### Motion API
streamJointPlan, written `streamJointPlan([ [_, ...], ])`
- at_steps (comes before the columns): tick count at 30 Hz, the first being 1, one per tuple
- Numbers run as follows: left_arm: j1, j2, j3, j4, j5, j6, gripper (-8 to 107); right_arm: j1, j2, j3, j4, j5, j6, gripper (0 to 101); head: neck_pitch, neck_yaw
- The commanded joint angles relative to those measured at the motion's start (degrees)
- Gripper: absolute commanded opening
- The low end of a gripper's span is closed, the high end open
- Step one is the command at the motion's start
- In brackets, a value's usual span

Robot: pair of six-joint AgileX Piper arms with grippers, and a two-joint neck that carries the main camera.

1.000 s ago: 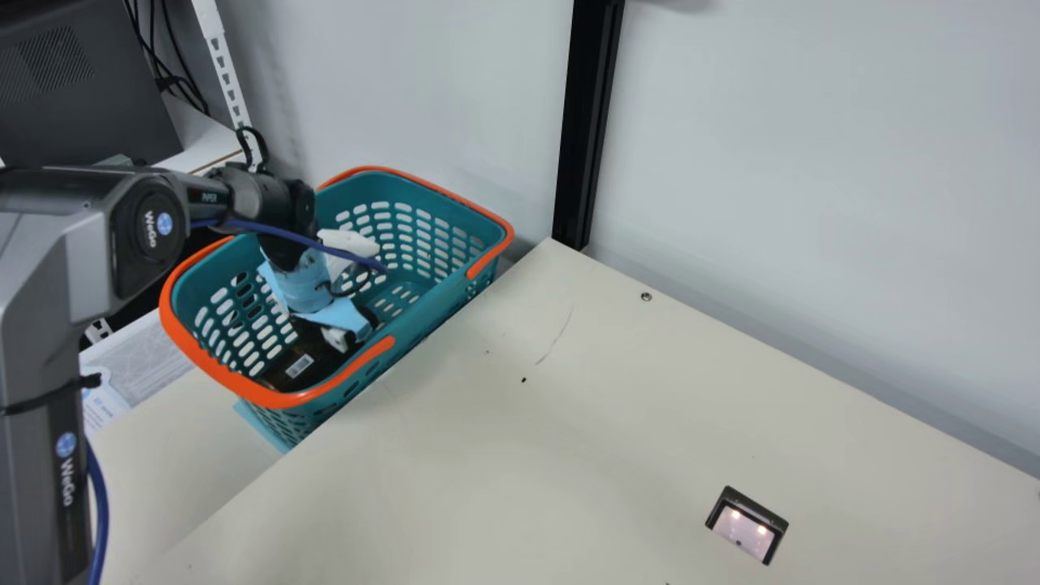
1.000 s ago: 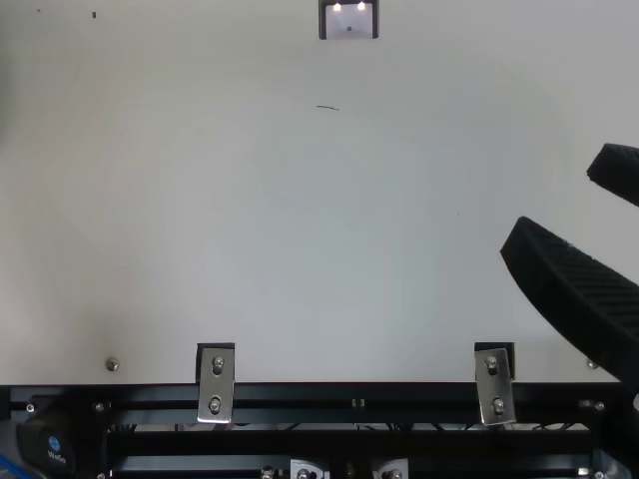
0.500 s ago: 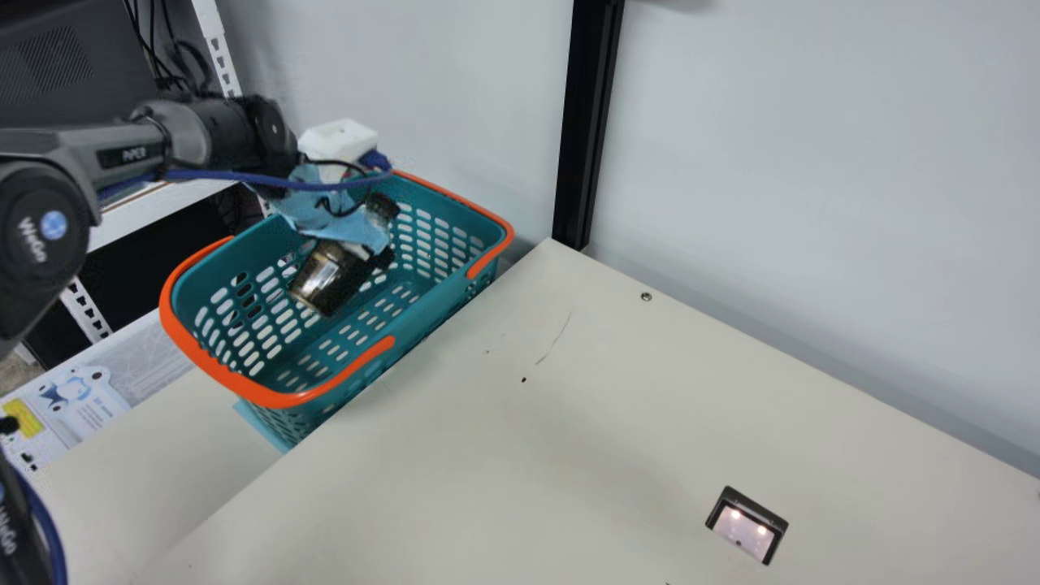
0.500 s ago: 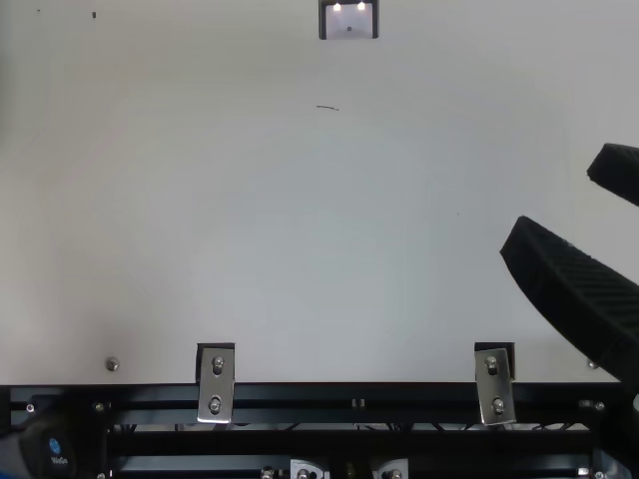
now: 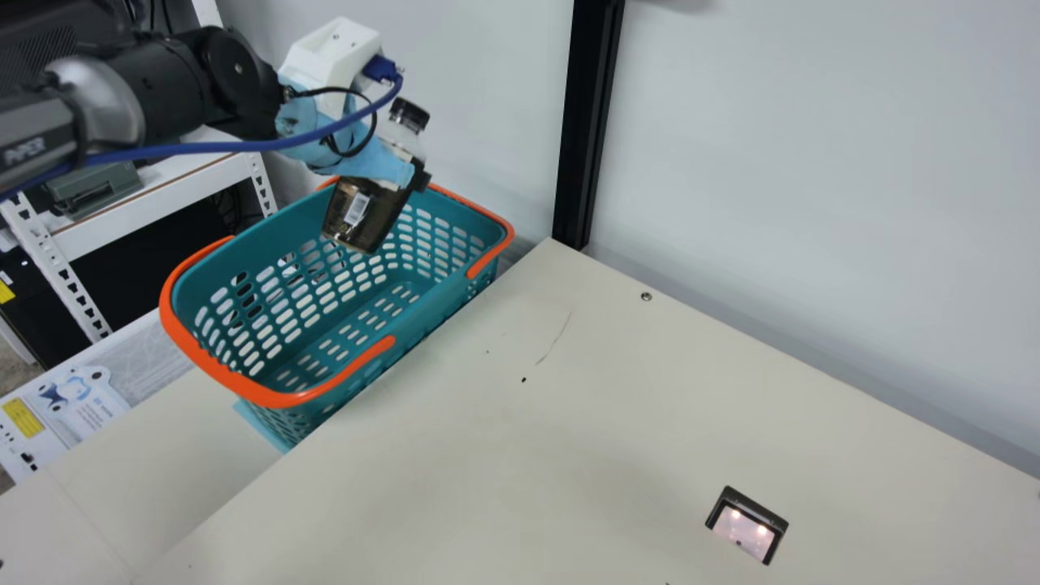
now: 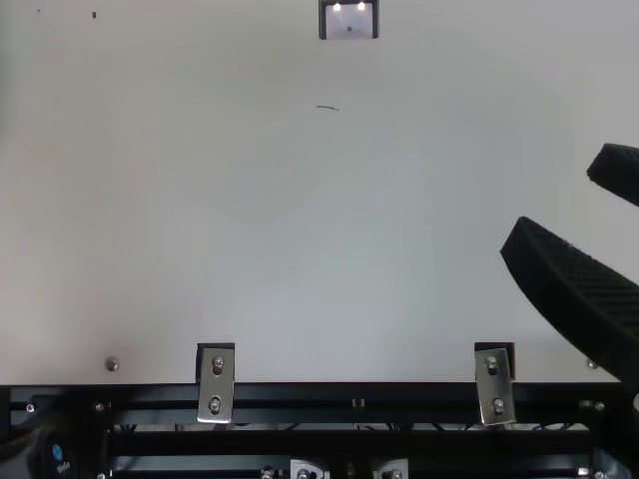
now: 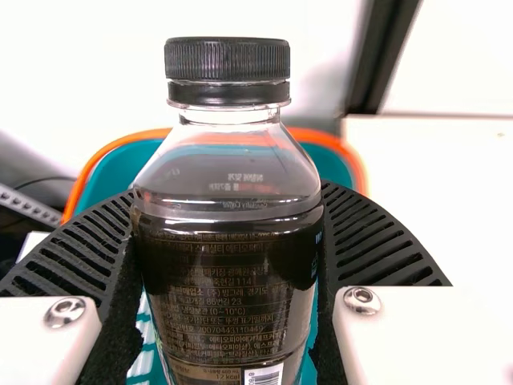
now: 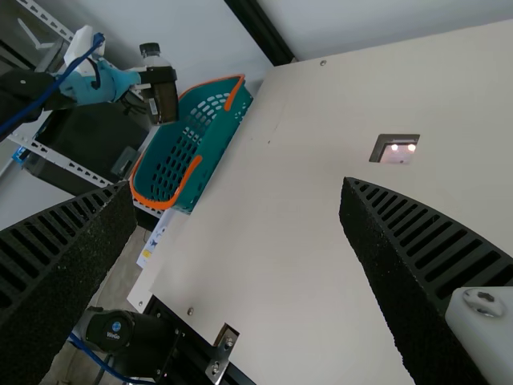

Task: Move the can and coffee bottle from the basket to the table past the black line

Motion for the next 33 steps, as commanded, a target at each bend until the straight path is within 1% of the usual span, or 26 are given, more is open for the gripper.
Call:
streamJointPlan([
  [1, -1.56, -2.94, 1.22, -1.83, -0.05, -0.77, 10, 0.0, 0.0, 0.0, 0.0, 0.0, 0.0, 101, -1.87, 0.91],
  [12, -7.65, -12.13, 6.45, -10.84, 3.08, -6.64, 10, 0.0, 0.0, 0.0, 0.0, 0.0, 0.0, 101, -1.87, 0.91],
  [22, -9.61, -17.82, 9.01, -19.12, 7.54, -8.63, 10, 0.0, 0.0, 0.0, 0.0, 0.0, 0.0, 101, -1.87, 0.91],
  [33, -13.68, -24.5, 10.78, -24.16, 9.72, -8.88, 10, 0.0, 0.0, 0.0, 0.0, 0.0, 0.0, 101, -1.87, 0.91],
])
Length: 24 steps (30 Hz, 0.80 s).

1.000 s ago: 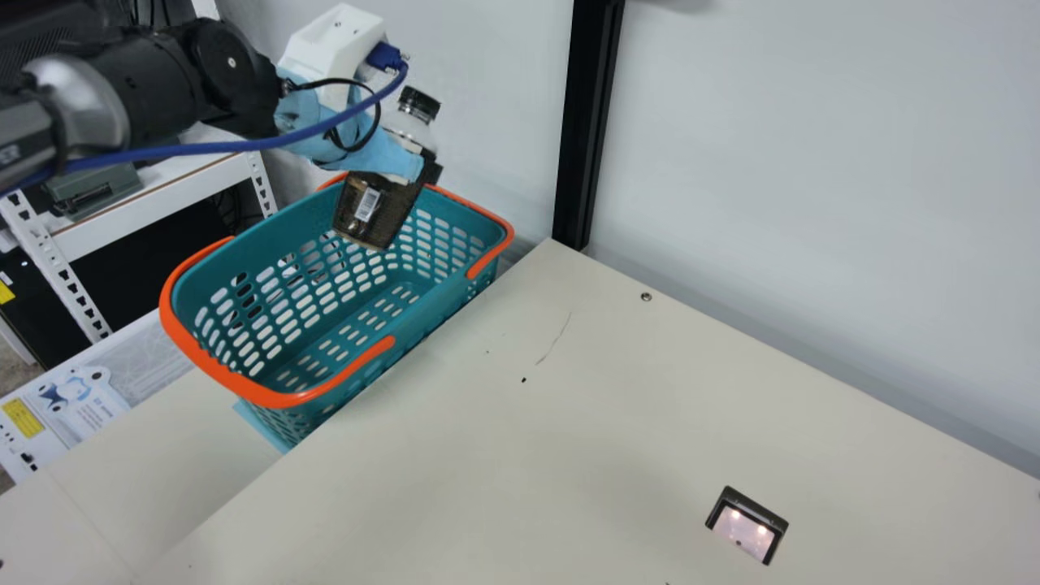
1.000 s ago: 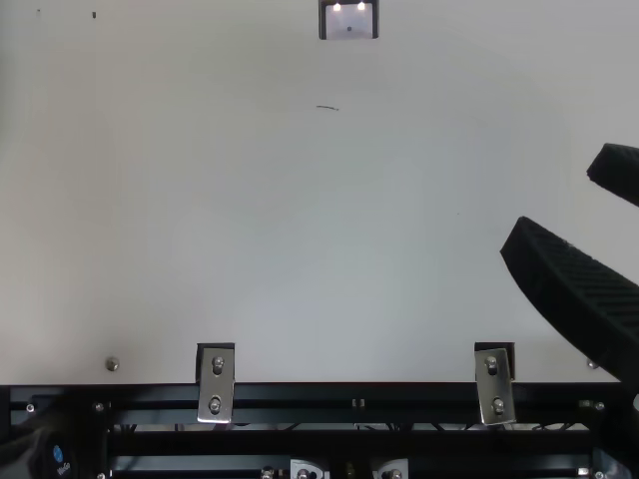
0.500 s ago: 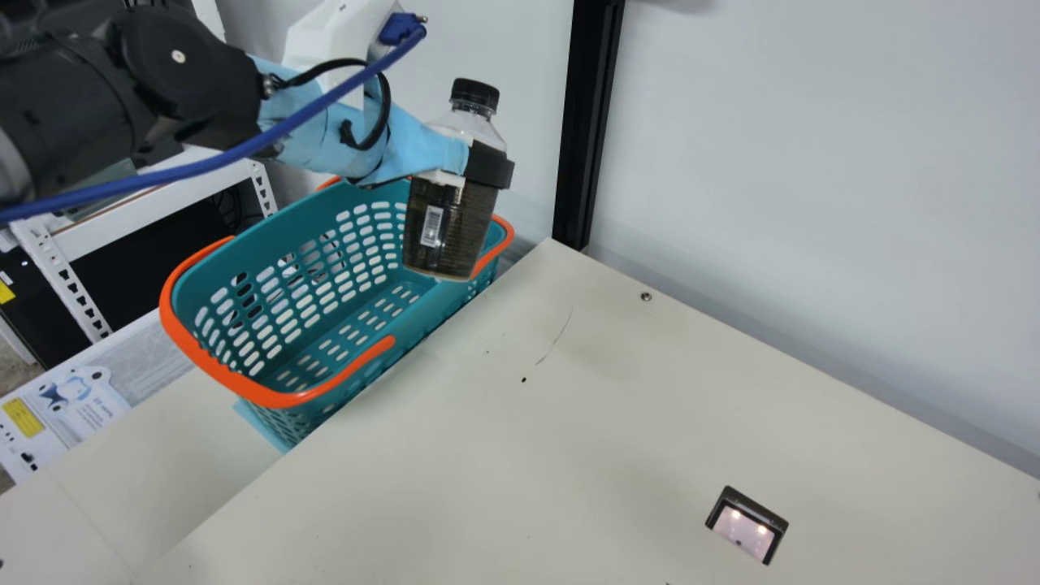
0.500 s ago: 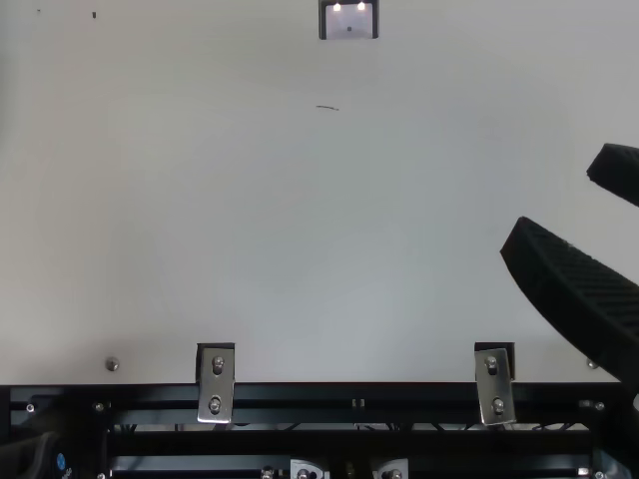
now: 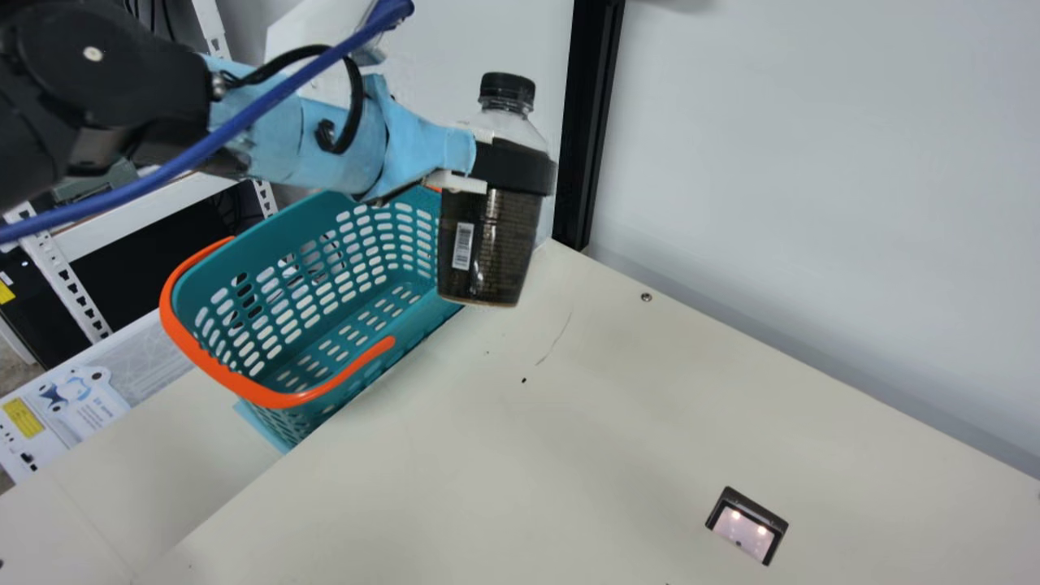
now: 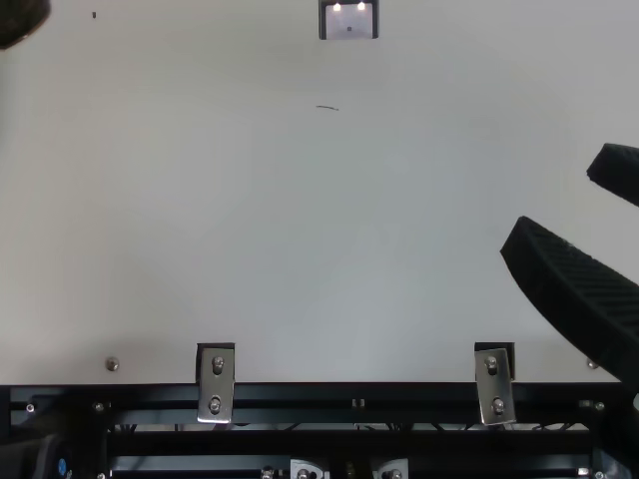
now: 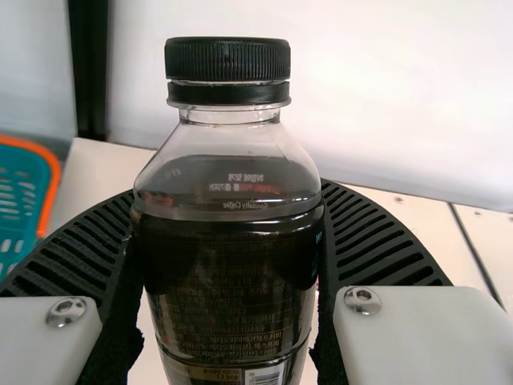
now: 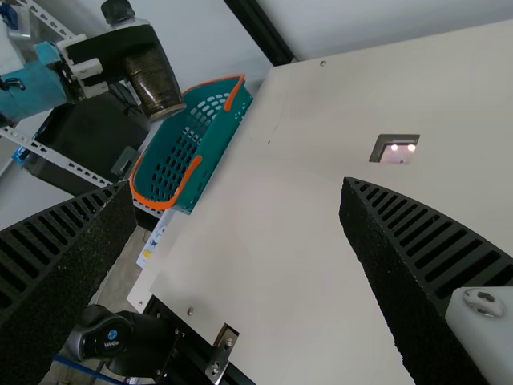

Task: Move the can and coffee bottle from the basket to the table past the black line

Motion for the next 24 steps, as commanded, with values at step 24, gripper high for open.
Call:
streamJointPlan([
  [24, -5.77, -6.51, -0.7, -3.31, 3.01, -4.07, 10, 0.0, 0.0, 0.0, 0.0, 0.0, 0.0, 101, -1.58, 0.91],
])
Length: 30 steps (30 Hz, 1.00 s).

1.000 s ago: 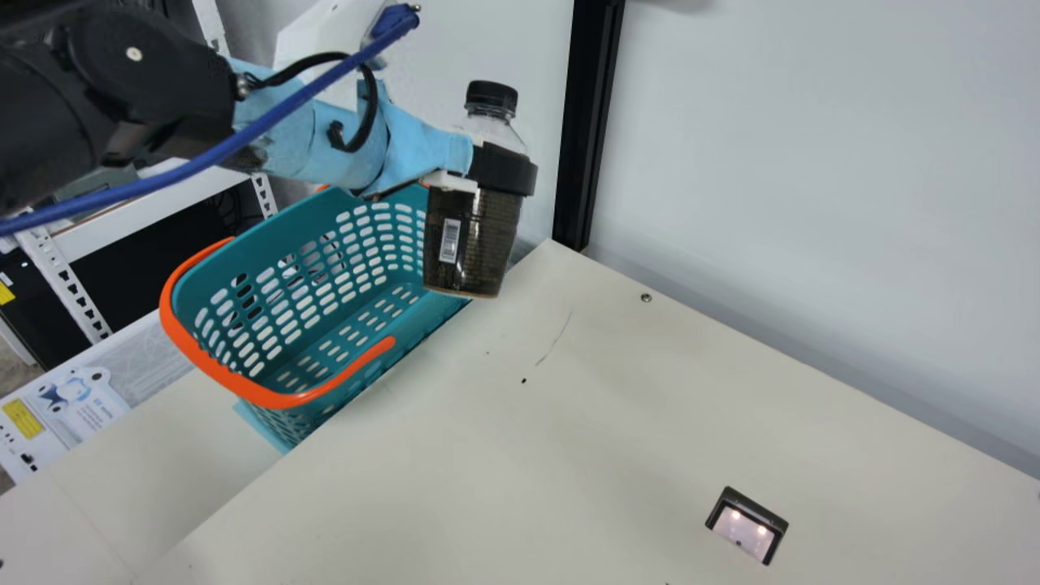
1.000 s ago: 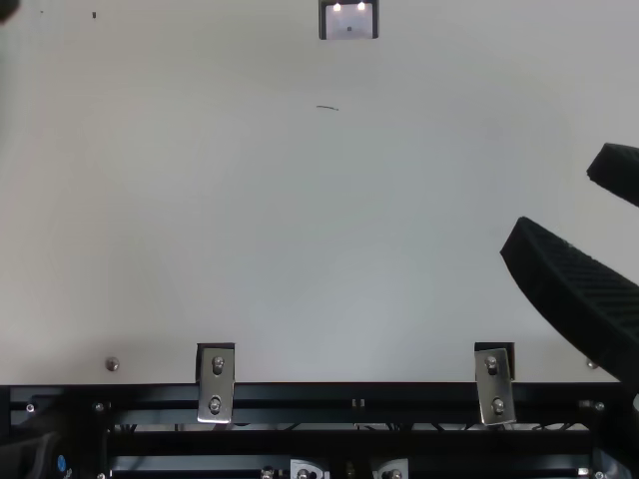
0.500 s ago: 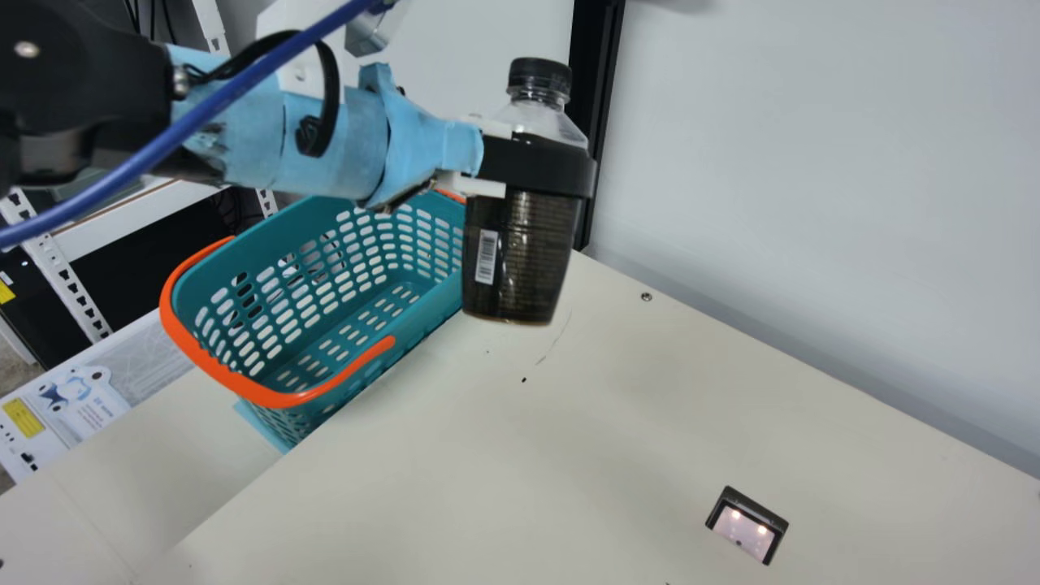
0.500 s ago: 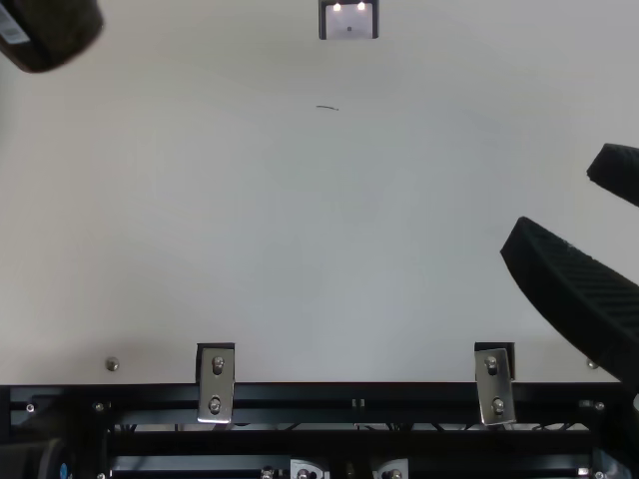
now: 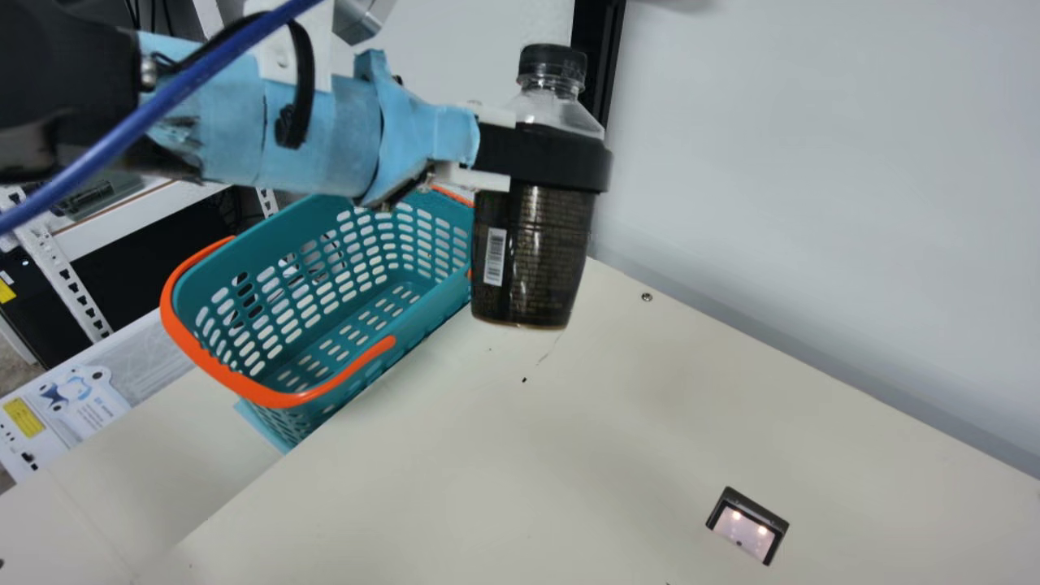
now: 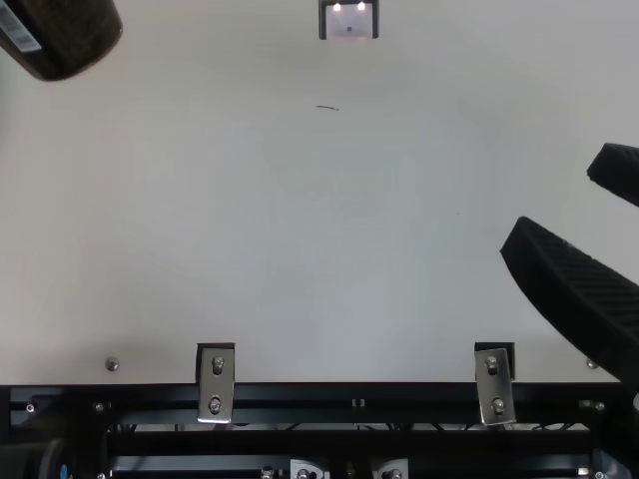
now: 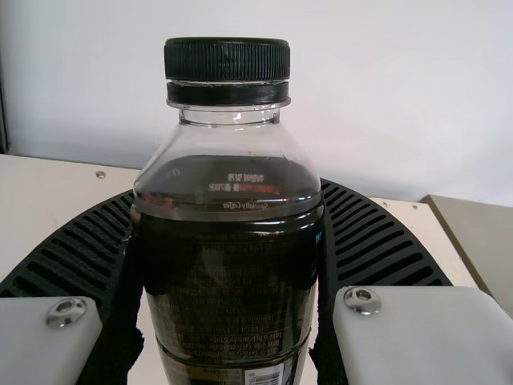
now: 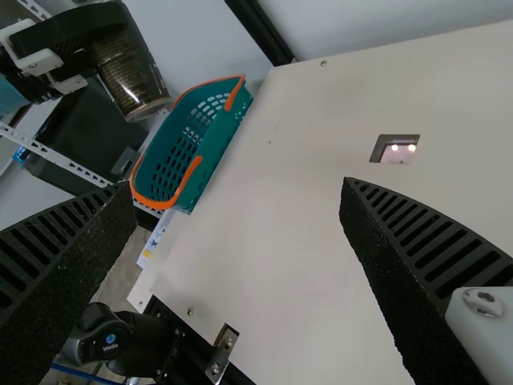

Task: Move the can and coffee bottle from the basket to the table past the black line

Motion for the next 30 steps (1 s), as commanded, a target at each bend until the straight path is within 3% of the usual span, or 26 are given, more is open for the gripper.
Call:
streamJointPlan([
  [1, -0.21, -0.79, 0.5, -0.33, -0.12, -0.11, 10, 0.0, 0.0, 0.0, 0.0, 0.0, 0.0, 101, -1.58, 0.91],
  [18, -3.23, -12.41, 1.84, -3.15, 4.09, -8.17, 10, 0.0, 0.0, 0.0, 0.0, 0.0, 0.0, 101, -1.58, 0.91],
  [30, 0.5, -14.91, -1.91, -13.93, 11.4, -15.32, 10, 0.0, 0.0, 0.0, 0.0, 0.0, 0.0, 101, -1.58, 0.91],
])
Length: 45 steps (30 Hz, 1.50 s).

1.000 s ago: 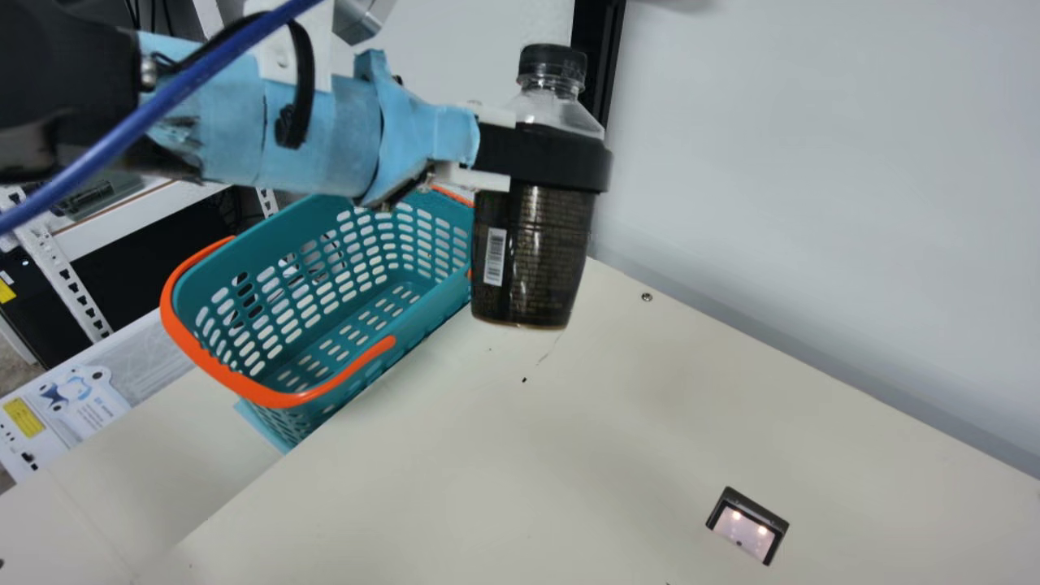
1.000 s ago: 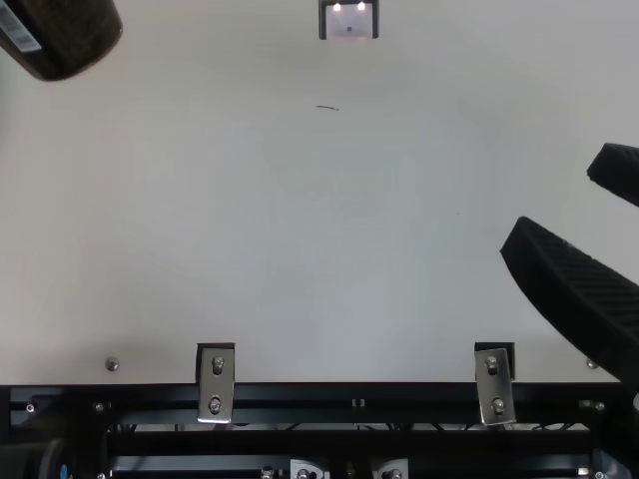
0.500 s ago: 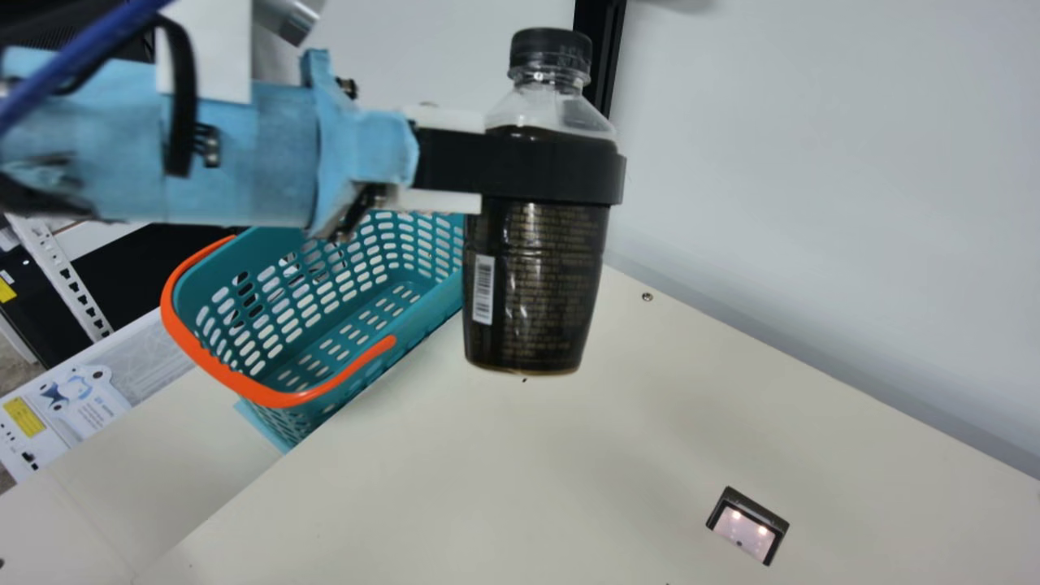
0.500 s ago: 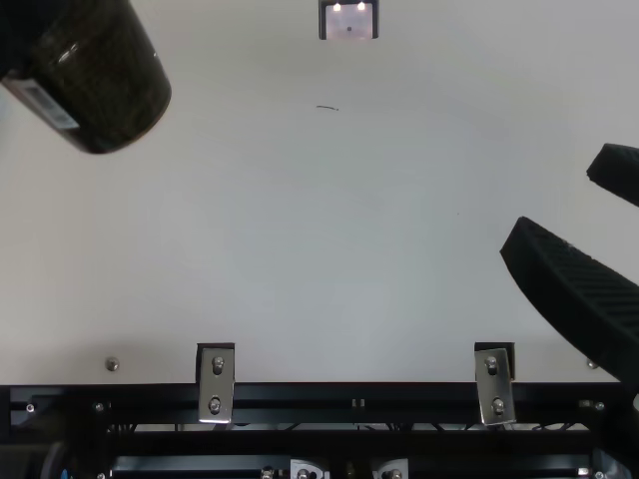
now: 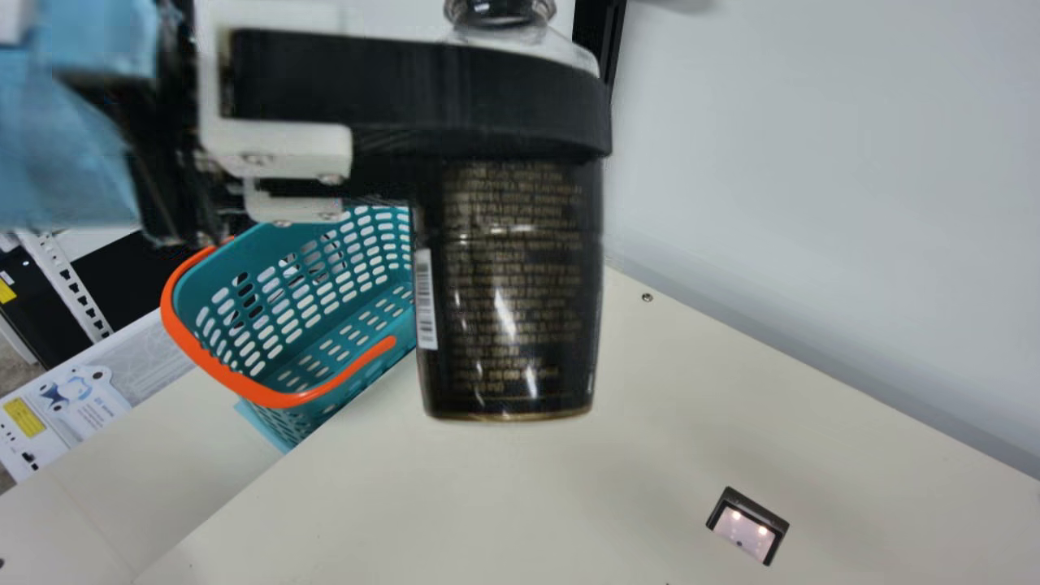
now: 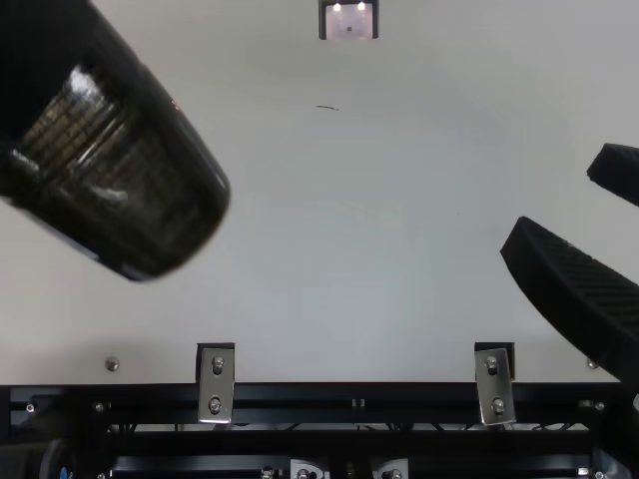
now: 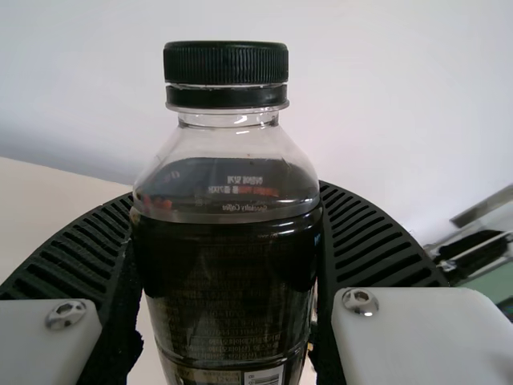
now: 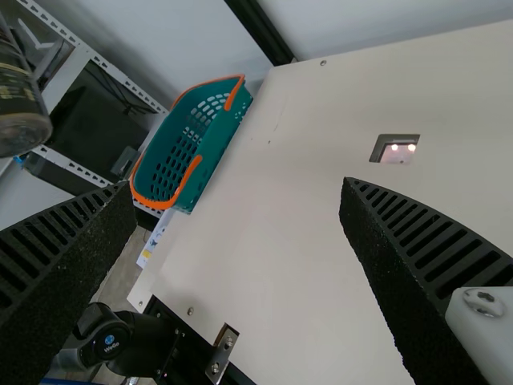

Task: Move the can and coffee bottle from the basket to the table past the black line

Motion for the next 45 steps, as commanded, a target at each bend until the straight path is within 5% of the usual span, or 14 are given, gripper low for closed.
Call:
streamJointPlan([
  [1, 0.24, 0.27, -0.7, -2.19, 1.12, -0.43, 10, 0.0, 0.0, 0.0, 0.0, 0.0, 0.0, 101, -1.87, 0.91],
  [13, 0.28, 0.57, -1.38, -2.92, 2.12, -0.81, 10, 0.0, 0.0, 0.0, 0.0, 0.0, 0.0, 101, -1.85, -0.58],
  [32, 0.28, 0.57, -1.38, -3.01, 2.18, -0.81, 10, 0.0, 0.0, 0.0, 0.0, 0.0, 0.0, 101, -2.12, -25.7],
  [45, -1.93, 2.08, -1.98, -0.69, -0.18, -0.58, 10, 0.0, 0.0, 0.0, 0.0, 0.0, 0.0, 101, -2.12, -25.7],
])
